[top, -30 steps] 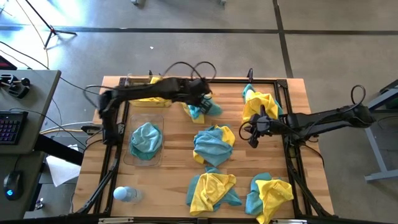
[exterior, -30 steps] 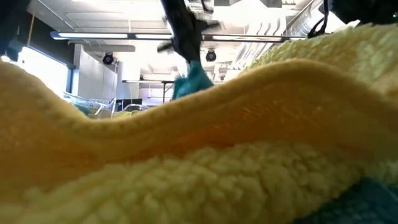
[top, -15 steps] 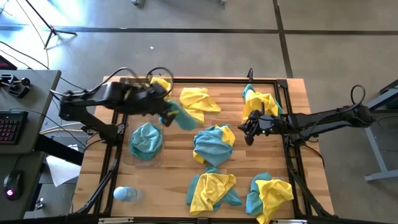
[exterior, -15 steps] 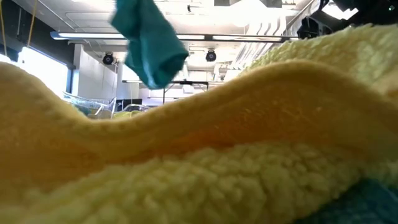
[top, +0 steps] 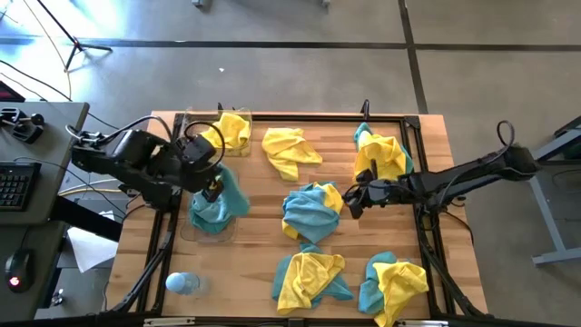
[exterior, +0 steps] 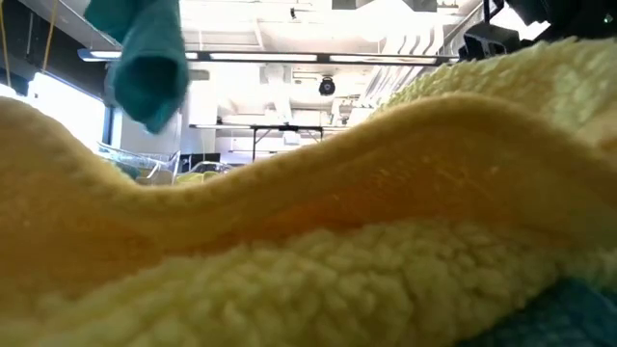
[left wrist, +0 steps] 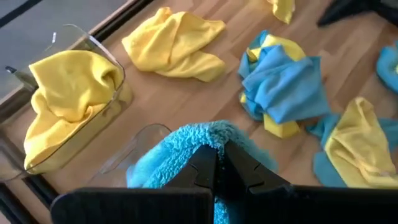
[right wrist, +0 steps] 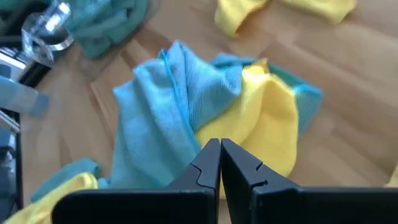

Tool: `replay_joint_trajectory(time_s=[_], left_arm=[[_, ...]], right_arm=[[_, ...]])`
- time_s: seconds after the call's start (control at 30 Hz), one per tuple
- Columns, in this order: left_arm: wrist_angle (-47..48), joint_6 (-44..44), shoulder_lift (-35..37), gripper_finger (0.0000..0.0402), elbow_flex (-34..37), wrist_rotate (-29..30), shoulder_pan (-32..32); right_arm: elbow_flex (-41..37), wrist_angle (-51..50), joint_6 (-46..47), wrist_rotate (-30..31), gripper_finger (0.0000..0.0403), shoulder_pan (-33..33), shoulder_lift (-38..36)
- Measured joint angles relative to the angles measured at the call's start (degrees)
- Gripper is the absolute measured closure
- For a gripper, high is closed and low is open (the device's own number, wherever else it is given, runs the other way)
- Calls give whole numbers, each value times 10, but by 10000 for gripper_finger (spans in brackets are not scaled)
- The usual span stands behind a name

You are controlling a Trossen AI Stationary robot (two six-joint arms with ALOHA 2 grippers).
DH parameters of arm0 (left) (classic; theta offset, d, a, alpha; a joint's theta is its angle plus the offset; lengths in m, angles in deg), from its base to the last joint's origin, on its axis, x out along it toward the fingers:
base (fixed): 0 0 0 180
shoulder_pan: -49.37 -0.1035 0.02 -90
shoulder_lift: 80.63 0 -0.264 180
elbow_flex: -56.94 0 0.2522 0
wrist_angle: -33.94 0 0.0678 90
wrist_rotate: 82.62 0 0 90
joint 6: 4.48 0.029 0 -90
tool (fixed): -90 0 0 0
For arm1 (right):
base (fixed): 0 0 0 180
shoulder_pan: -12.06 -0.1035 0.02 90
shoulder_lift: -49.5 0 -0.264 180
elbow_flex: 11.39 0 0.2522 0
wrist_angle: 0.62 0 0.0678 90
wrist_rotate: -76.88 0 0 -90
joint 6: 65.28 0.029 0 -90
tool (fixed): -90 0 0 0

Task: Sort microfiber towel by color & place in baskets
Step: Put the blue microfiber cloth into the bottom transparent bin

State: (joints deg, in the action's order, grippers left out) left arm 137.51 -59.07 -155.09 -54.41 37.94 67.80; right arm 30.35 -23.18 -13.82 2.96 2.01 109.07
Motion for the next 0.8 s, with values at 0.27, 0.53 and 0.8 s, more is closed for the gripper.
replay_joint_trajectory(time_s=[0.27,0.53,0.8], left_arm=[[3,-61,62,401,165,-24,-27],[2,-215,172,401,317,-25,-64],[2,-275,280,401,365,36,-104]], right_arm=[[0,81,26,23,394,-38,76],[0,105,21,26,394,-44,88],[0,104,-28,28,394,-42,88]])
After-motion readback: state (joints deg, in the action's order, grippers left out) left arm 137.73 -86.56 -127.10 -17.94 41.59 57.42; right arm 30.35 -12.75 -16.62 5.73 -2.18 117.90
